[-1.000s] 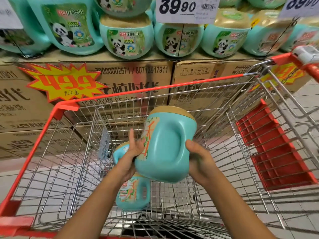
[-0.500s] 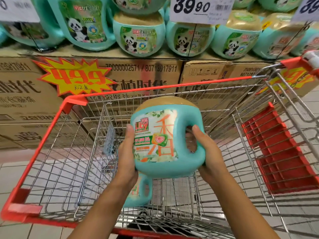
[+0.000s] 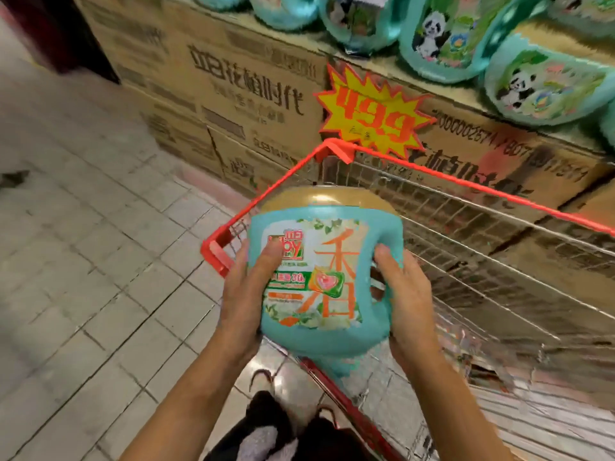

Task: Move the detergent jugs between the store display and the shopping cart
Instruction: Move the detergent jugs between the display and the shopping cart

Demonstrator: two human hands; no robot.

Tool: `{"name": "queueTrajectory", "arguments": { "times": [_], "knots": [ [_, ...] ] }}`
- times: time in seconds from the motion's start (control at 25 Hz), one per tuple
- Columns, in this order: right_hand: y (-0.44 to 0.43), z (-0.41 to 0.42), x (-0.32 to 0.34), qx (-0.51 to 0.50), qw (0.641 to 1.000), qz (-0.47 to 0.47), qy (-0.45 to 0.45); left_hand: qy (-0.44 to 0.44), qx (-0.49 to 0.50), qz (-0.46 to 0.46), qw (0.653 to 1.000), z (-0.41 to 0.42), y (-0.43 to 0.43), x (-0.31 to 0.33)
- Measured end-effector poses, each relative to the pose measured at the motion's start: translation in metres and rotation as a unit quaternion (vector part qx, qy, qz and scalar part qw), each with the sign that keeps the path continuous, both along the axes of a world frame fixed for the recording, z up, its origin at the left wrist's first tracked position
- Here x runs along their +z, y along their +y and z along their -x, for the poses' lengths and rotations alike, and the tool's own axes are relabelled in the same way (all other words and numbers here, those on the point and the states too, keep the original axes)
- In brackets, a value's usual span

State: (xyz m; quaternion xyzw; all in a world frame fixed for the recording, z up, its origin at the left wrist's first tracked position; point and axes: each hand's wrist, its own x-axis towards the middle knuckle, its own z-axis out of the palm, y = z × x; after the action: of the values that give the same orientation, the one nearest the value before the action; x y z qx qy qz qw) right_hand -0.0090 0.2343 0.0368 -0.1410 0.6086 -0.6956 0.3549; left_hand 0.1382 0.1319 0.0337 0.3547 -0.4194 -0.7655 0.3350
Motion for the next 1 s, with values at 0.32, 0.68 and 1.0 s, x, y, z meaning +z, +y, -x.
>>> {"name": "queueTrajectory", "arguments": {
  "times": [0.32, 0.68, 1.0],
  "knots": [
    [-0.117, -0.109, 0.01, 0.132, 0.989, -0.028, 0.053, -0.022, 0.145, 0.007, 0.989, -0.13, -0.071, 0.0],
    [-0.264, -0.209, 0.017, 0.142, 0.988, -0.007, 0.067, -0.038, 0.129, 0.024, 0.991, -0.236, -0.214, 0.018],
    [-0.38, -0.181, 0.018, 0.038, 0.998, 0.0, 0.042, -0.032, 0.066, 0.021, 0.997, -0.197, -0.352, 0.017]
  ]
}}
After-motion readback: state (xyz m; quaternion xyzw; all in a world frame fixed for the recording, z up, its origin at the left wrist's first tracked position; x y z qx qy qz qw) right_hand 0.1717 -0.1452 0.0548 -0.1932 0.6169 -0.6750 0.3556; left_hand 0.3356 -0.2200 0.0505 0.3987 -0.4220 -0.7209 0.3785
